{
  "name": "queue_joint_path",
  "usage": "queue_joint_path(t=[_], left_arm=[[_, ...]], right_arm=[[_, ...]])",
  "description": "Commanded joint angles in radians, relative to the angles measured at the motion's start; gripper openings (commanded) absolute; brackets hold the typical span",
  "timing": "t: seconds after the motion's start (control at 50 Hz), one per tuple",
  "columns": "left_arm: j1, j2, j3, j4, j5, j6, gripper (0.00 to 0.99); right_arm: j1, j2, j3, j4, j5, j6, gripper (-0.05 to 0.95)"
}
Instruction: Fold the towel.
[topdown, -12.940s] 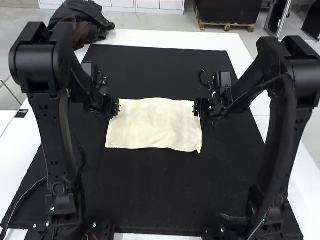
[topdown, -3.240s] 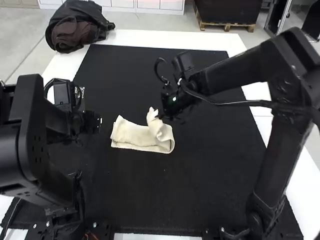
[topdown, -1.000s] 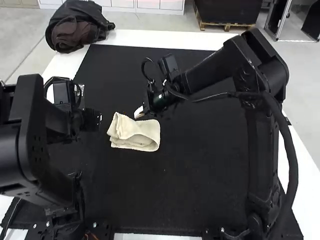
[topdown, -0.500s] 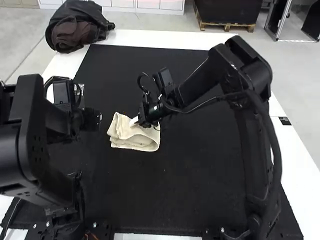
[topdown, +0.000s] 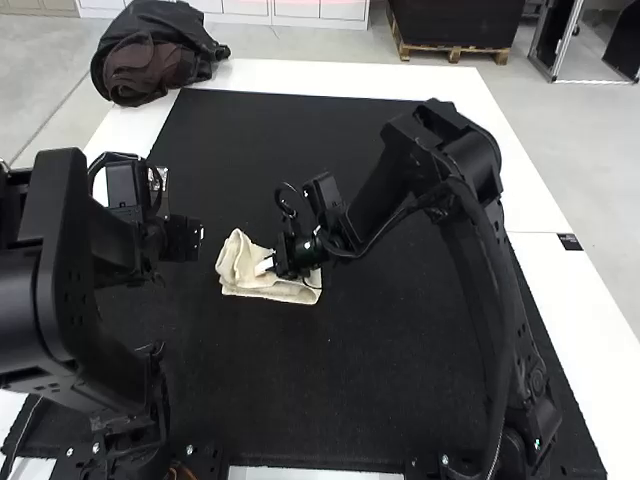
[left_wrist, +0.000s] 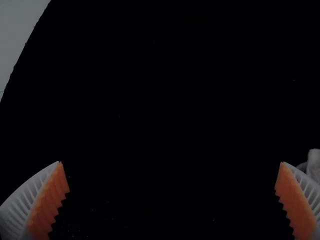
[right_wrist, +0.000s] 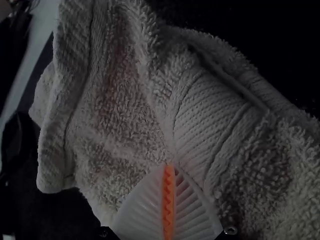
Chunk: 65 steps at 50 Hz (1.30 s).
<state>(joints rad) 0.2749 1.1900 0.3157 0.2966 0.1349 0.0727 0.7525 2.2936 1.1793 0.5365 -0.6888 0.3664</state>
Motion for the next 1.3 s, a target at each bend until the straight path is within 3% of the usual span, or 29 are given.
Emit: queue_joint_path(t=[0.0,0.12,0.38,0.56,0.6,0.7,0.72,0.74,0.92,1.0,1.28], left_arm=[[0.004,-0.017,0.003,0.006,0.011,-0.008,0.969],[0.004,-0.018,0.023,-0.002,0.011,-0.010,0.969],[0.003,-0.018,0.178,-0.085,0.014,-0.022,0.969],[-0.005,-0.018,0.316,-0.178,0.017,-0.048,0.969],[-0.011,-0.020,0.349,-0.206,0.017,-0.050,0.969],[-0.031,-0.036,0.424,-0.260,0.015,-0.059,0.969],[-0.034,-0.040,0.436,-0.266,0.015,-0.060,0.969],[-0.036,-0.044,0.447,-0.272,0.014,-0.065,0.969],[-0.055,-0.104,0.556,-0.321,0.012,-0.106,0.969],[-0.062,-0.136,0.592,-0.330,0.011,-0.136,0.969],[-0.092,-0.297,0.714,-0.364,-0.008,-0.154,0.969]], right_arm=[[0.045,0.046,-0.024,0.014,-0.006,0.000,-0.02],[0.045,-0.008,-0.015,0.022,-0.008,0.060,-0.02],[0.008,-0.275,0.036,0.014,-0.005,0.229,-0.02],[-0.031,-0.442,0.100,-0.107,0.017,0.253,-0.01],[-0.047,-0.480,0.114,-0.132,0.034,0.252,0.12],[-0.099,-0.585,0.166,-0.216,0.104,0.193,0.77],[-0.110,-0.600,0.177,-0.231,0.114,0.180,0.88],[-0.119,-0.617,0.186,-0.247,0.127,0.166,0.93],[-0.220,-0.775,0.264,-0.405,0.250,0.035,0.92],[-0.268,-0.849,0.273,-0.451,0.265,-0.001,0.92],[-0.473,-1.203,0.235,-0.469,0.298,-0.020,0.92]])
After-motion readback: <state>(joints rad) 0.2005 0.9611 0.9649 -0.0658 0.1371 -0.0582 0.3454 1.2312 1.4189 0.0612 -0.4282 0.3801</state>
